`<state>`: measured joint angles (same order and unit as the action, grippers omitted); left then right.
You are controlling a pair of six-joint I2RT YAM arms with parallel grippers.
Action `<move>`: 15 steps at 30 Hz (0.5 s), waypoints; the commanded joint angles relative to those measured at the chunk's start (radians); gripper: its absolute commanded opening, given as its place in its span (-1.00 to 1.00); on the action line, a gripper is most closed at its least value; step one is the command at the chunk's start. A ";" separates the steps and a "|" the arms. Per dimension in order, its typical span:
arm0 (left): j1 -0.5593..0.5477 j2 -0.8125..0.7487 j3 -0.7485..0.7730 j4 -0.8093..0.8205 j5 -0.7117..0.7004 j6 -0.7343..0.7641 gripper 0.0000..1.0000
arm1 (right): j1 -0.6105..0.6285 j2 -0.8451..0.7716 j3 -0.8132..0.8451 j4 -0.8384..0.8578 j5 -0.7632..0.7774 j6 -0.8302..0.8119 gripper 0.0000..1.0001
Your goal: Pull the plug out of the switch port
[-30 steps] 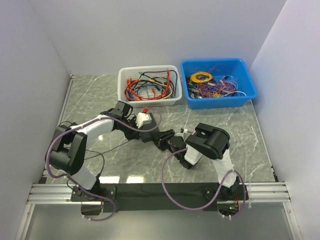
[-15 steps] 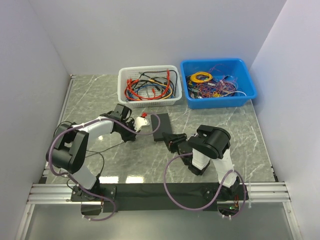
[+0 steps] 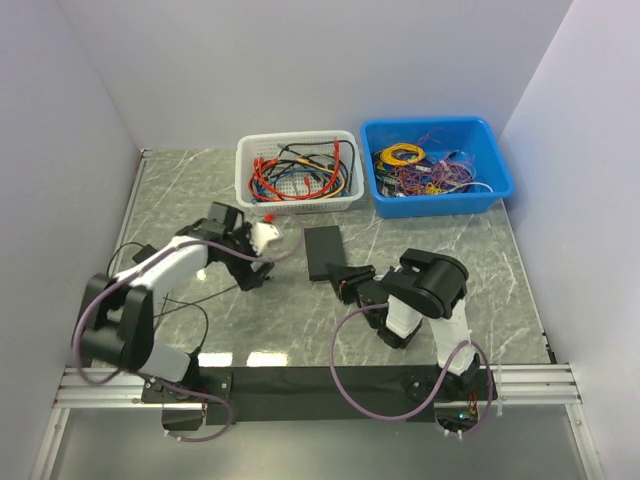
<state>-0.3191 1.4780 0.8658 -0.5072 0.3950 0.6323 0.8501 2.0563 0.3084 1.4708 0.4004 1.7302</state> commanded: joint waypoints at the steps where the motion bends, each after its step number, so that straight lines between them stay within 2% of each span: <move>1: 0.064 -0.142 0.025 0.021 0.002 -0.107 0.99 | -0.002 -0.047 -0.019 -0.284 -0.072 -0.043 -0.60; 6: 0.268 -0.258 0.019 0.067 -0.158 -0.198 0.99 | 0.003 -0.091 -0.018 -0.375 -0.121 -0.066 -0.15; 7: 0.316 -0.268 0.006 0.075 -0.229 -0.185 0.99 | 0.001 -0.093 -0.019 -0.394 -0.135 -0.069 -0.07; 10: 0.446 -0.282 -0.047 0.096 -0.297 -0.083 0.99 | 0.003 -0.108 -0.002 -0.484 -0.210 -0.090 0.04; 12: 0.521 -0.247 -0.033 0.079 -0.291 -0.022 0.99 | 0.001 -0.120 0.017 -0.533 -0.265 -0.139 0.07; 13: 0.611 -0.227 -0.016 0.047 -0.274 -0.017 0.99 | 0.003 -0.139 0.021 -0.593 -0.276 -0.150 0.11; 15: 0.704 -0.149 0.059 0.021 -0.178 -0.064 0.99 | 0.001 -0.166 0.017 -0.638 -0.269 -0.167 0.12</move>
<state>0.2745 1.2594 0.8516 -0.4496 0.1726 0.5629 0.8455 1.8938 0.3496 1.1675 0.1986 1.6585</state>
